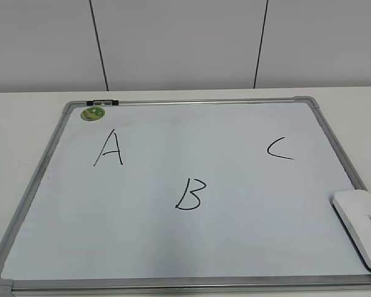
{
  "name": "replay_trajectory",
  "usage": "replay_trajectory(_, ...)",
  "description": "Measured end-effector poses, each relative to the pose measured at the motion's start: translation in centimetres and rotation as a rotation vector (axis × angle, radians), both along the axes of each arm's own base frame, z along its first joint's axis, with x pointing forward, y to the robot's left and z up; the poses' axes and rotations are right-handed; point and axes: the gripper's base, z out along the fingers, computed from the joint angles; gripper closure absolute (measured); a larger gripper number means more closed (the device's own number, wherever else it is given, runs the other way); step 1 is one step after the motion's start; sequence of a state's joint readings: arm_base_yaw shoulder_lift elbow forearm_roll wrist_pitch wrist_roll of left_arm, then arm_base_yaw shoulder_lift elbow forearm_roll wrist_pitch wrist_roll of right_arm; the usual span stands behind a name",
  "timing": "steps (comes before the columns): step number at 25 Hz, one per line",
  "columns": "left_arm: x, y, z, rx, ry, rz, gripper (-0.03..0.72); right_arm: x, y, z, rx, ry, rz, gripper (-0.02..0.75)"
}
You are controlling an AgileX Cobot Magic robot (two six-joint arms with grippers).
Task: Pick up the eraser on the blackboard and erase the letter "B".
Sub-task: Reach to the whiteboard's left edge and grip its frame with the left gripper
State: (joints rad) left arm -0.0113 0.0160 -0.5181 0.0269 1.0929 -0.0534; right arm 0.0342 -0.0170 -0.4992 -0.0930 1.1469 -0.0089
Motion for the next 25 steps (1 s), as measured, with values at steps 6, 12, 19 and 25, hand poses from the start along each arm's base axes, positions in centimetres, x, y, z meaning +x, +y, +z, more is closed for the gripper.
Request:
replay_trajectory(6, 0.0, 0.0, 0.0, 0.000, 0.000, 0.000, 0.448, 0.0, 0.0, 0.0, 0.000, 0.000, 0.000, 0.164)
replay_trajectory(12, 0.0, 0.0, 0.0, 0.000, 0.000, 0.000, 0.447, 0.0, 0.0, 0.0, 0.000, 0.000, 0.000, 0.164)
replay_trajectory(19, 0.5, 0.0, 1.4, 0.000, -0.047, -0.001, 0.447, 0.0, 0.0, 0.0, 0.000, 0.000, 0.000, 0.164)
replay_trajectory(25, 4.3, -0.1, 3.6, 0.002, 0.060, -0.002, 0.447, 0.0, 0.0, 0.0, 0.000, 0.000, 0.000, 0.164)
